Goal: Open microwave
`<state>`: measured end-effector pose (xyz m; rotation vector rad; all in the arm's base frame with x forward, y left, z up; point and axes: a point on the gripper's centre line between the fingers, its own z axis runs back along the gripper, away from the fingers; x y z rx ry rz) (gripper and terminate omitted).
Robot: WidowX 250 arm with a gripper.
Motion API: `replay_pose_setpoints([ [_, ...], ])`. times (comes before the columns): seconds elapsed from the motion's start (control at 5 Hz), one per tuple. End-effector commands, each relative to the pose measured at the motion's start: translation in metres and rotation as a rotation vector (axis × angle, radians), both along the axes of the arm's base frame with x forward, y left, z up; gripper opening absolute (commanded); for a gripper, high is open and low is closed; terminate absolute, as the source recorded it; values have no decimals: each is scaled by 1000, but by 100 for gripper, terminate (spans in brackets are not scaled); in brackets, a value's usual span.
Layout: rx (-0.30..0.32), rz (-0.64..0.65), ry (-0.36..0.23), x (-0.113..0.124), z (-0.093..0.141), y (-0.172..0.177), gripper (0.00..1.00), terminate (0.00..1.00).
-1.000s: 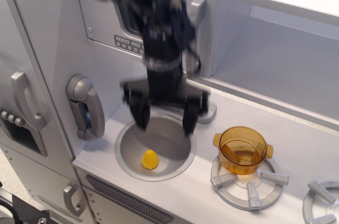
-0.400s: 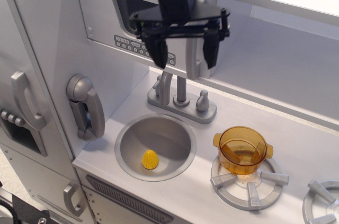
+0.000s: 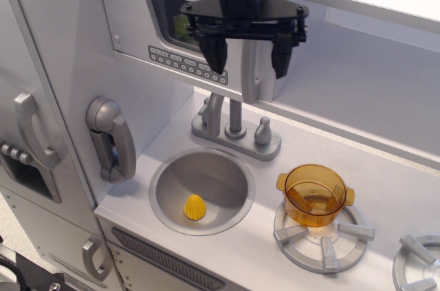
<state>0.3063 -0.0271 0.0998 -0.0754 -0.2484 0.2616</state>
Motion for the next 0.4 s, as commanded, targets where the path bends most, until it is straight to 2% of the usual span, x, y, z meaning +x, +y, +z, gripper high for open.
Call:
replay_pose_setpoints([
  [0.0, 41, 67, -105, 33, 14, 12, 100, 0],
  [0.2, 63, 85, -127, 41, 14, 14, 100, 0],
])
